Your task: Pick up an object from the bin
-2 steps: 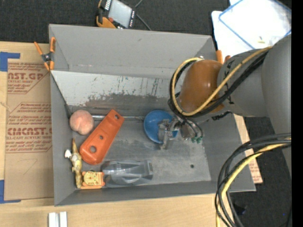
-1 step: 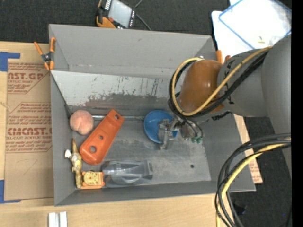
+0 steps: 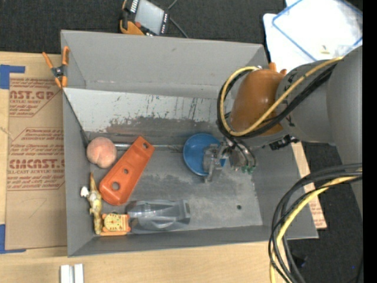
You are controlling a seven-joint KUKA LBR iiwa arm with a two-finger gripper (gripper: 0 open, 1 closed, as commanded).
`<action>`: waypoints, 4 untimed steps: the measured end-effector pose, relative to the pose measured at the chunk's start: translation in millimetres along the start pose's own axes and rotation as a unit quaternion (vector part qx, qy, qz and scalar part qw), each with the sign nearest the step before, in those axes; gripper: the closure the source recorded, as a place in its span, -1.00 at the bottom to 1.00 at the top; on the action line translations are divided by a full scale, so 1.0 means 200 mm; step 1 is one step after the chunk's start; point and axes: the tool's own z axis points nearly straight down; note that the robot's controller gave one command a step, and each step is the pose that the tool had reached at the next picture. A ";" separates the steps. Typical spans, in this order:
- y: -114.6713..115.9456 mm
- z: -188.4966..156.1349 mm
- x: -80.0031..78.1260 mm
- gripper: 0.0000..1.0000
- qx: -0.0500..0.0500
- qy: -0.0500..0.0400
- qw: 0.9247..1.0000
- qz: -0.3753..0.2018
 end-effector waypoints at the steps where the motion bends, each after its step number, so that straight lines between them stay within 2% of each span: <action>1: 0.00 0.00 0.00 1.00 0.000 0.000 1.000 0.000; 2: -0.03 -0.23 0.04 1.00 0.000 -0.001 1.000 -0.002; 3: 0.01 -0.01 0.02 1.00 -0.001 0.002 1.000 -0.015; 4: -0.11 0.00 0.00 1.00 -0.001 0.004 1.000 0.015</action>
Offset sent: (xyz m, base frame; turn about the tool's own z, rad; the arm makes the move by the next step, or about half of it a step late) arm -0.0086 -0.0076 0.0455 -0.0034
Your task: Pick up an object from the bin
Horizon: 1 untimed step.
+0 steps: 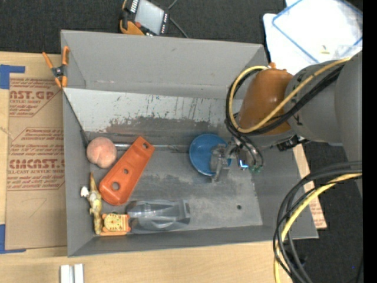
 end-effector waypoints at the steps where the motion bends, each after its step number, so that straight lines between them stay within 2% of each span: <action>1: 0.06 -0.24 0.01 1.00 0.000 -0.002 1.000 -0.027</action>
Offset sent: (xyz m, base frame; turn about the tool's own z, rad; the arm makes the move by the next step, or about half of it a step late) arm -0.0105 0.0035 0.0020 0.0007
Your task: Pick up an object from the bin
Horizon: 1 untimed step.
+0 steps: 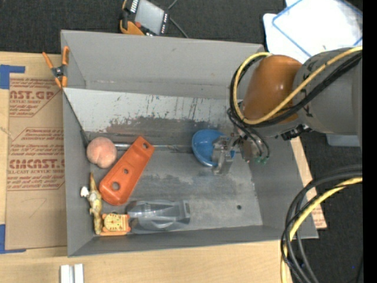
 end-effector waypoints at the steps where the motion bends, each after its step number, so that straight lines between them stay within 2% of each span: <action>1: -0.04 0.24 0.05 1.00 -0.001 0.004 1.000 0.027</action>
Offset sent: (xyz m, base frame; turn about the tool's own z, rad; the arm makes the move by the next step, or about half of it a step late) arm -0.0103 0.0209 -0.0152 -0.0013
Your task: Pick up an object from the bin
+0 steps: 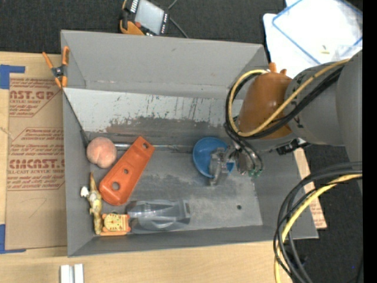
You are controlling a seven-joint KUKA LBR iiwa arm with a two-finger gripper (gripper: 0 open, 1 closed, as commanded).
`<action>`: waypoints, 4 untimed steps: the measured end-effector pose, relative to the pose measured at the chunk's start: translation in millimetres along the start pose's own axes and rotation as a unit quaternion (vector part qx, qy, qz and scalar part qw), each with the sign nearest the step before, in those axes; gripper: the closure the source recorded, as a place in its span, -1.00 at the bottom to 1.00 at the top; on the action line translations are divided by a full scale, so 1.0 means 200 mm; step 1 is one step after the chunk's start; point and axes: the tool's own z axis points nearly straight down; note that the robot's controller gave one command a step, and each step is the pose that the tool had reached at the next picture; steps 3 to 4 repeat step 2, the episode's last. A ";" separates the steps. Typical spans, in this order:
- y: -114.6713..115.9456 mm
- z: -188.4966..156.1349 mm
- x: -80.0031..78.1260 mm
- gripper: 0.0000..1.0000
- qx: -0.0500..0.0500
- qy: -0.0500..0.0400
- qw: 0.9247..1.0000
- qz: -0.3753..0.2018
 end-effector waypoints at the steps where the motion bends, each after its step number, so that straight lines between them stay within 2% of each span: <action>1: 0.03 -0.04 0.01 1.00 0.001 -0.001 1.000 -0.007; 2: -0.09 0.00 0.08 1.00 0.001 -0.002 0.998 -0.058; 4: -0.09 0.00 0.08 1.00 0.001 -0.002 0.998 -0.058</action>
Offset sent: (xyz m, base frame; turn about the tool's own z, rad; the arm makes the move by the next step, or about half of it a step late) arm -0.0174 -0.0162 0.0008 -0.1162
